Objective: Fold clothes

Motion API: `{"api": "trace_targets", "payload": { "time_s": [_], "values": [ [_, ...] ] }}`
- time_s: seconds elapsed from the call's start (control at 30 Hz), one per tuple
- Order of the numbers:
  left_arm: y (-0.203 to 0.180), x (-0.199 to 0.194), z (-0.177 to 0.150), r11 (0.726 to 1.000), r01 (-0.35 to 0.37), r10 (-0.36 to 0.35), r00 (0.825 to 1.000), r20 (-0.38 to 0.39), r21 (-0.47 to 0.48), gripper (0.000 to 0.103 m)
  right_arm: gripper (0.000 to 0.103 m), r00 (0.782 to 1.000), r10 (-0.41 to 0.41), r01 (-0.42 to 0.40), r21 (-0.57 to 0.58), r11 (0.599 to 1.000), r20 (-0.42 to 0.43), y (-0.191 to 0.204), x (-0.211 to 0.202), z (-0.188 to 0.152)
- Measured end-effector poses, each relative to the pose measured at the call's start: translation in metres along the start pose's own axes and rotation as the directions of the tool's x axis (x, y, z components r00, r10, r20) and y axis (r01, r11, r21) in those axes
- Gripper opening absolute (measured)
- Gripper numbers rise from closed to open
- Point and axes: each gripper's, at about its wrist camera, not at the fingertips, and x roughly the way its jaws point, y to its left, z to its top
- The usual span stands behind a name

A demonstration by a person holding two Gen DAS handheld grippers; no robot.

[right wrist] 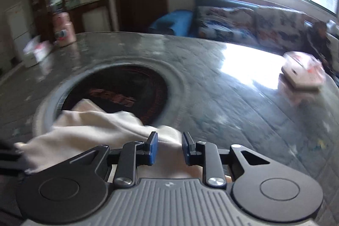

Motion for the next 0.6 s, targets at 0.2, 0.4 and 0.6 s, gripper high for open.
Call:
{"api": "trace_targets", "payload": {
  "time_s": [0.2,0.4,0.6],
  "values": [
    [0.005,0.000,-0.006,0.999,0.002,-0.002,1.000,-0.002,-0.037,0.031,0.023,0.994,0.093,-0.098,-0.100,0.990,-0.053,0.038,0.018,0.007],
    [0.010,-0.013,-0.008,0.998,0.002,0.000,1.000,0.020,-0.068,0.036,0.024,0.994,0.091,-0.098,-0.115,0.988,-0.068,0.050,0.038,0.017],
    [0.029,-0.041,-0.011,0.985,-0.090,0.100,0.993,0.063,-0.147,0.036,0.024,0.978,0.192,-0.204,-0.195,0.959,-0.079,0.073,0.041,0.035]
  ]
}}
